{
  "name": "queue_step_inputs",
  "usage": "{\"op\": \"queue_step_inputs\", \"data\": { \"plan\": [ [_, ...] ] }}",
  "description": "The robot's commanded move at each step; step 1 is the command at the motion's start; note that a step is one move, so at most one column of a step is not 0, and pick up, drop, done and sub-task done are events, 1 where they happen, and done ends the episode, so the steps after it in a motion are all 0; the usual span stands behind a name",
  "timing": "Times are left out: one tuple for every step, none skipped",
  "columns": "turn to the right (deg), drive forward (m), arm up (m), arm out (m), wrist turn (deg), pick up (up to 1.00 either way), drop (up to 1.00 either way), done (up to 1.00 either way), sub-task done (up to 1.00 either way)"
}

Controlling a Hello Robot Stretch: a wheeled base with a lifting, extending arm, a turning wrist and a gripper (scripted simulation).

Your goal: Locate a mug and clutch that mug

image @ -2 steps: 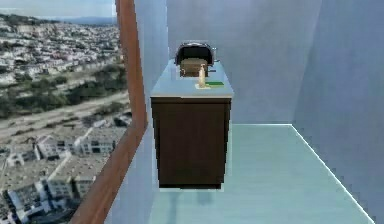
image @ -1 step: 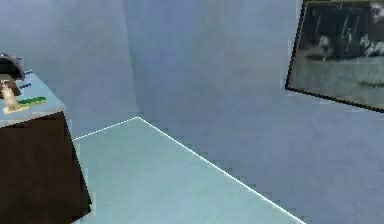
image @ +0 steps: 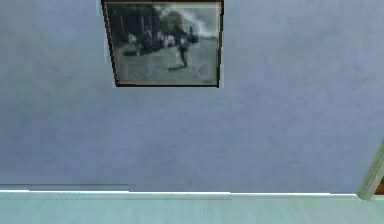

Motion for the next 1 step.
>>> {"op": "queue_step_inputs", "data": {
  "plan": [
    [0.0, 0.20, 0.00, 0.00, 0.0, 0.00, 0.00, 0.00, 0.00]
  ]
}}
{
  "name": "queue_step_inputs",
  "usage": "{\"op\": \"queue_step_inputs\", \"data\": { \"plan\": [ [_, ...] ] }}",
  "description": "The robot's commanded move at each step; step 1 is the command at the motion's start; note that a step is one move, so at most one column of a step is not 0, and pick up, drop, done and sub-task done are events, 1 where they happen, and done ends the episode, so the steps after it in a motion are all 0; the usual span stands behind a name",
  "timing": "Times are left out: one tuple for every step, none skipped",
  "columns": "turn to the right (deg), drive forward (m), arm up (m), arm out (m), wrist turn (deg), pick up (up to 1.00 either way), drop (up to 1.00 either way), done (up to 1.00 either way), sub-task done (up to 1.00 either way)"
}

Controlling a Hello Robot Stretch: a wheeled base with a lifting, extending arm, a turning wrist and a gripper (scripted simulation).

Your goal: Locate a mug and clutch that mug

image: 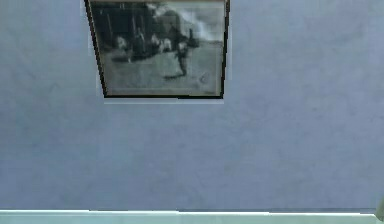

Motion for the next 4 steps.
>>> {"op": "queue_step_inputs", "data": {
  "plan": [
    [-45.0, 0.00, 0.00, 0.00, 0.0, 0.00, 0.00, 0.00, 0.00],
    [-42.0, 0.00, 0.00, 0.00, 0.0, 0.00, 0.00, 0.00, 0.00],
    [0.0, 0.80, 0.00, 0.00, 0.0, 0.00, 0.00, 0.00, 0.00],
    [-45.0, 0.00, 0.00, 0.00, 0.0, 0.00, 0.00, 0.00, 0.00]
  ]
}}
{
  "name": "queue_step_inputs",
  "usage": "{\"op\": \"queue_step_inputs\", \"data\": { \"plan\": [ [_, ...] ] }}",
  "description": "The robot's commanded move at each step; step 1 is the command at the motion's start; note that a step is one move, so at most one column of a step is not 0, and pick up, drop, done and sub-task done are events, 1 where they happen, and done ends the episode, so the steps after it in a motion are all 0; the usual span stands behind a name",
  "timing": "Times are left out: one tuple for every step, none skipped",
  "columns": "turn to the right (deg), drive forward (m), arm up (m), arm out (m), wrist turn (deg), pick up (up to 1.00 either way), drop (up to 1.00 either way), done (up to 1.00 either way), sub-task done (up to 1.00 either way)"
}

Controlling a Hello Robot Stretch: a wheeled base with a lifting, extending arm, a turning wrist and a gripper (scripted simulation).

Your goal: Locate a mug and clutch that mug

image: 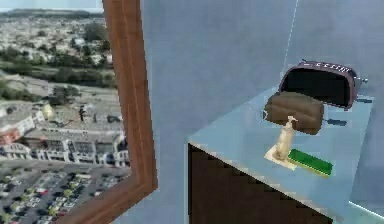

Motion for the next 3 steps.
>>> {"op": "queue_step_inputs", "data": {
  "plan": [
    [-45.0, 0.00, 0.00, 0.00, 0.0, 0.00, 0.00, 0.00, 0.00],
    [-24.0, 0.00, 0.00, 0.00, 0.0, 0.00, 0.00, 0.00, 0.00],
    [45.0, 0.00, 0.00, 0.00, 0.0, 0.00, 0.00, 0.00, 0.00]
  ]
}}
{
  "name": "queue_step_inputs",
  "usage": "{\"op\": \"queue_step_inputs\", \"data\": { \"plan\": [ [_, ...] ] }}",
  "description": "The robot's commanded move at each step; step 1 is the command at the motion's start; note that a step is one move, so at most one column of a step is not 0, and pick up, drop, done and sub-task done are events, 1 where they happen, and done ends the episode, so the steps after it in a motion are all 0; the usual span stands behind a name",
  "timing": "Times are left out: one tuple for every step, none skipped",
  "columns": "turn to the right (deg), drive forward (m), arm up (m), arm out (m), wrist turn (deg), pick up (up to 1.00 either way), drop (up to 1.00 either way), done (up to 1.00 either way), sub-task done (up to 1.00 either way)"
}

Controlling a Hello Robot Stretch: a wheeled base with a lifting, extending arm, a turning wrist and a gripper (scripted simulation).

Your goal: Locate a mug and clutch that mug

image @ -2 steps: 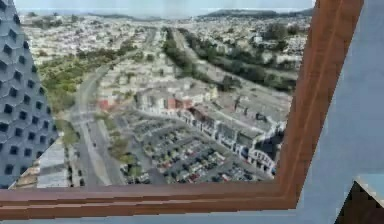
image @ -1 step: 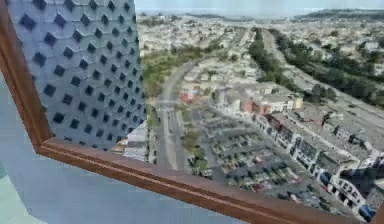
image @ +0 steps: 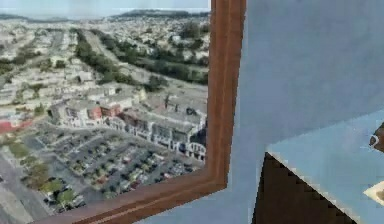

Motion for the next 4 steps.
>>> {"op": "queue_step_inputs", "data": {
  "plan": [
    [45.0, 0.00, 0.00, 0.00, 0.0, 0.00, 0.00, 0.00, 0.00],
    [45.0, 0.00, 0.00, 0.00, 0.0, 0.00, 0.00, 0.00, 0.00],
    [0.0, 0.55, 0.00, 0.00, 0.0, 0.00, 0.00, 0.00, 0.00],
    [-24.0, 0.00, 0.00, 0.00, 0.0, 0.00, 0.00, 0.00, 0.00]
  ]
}}
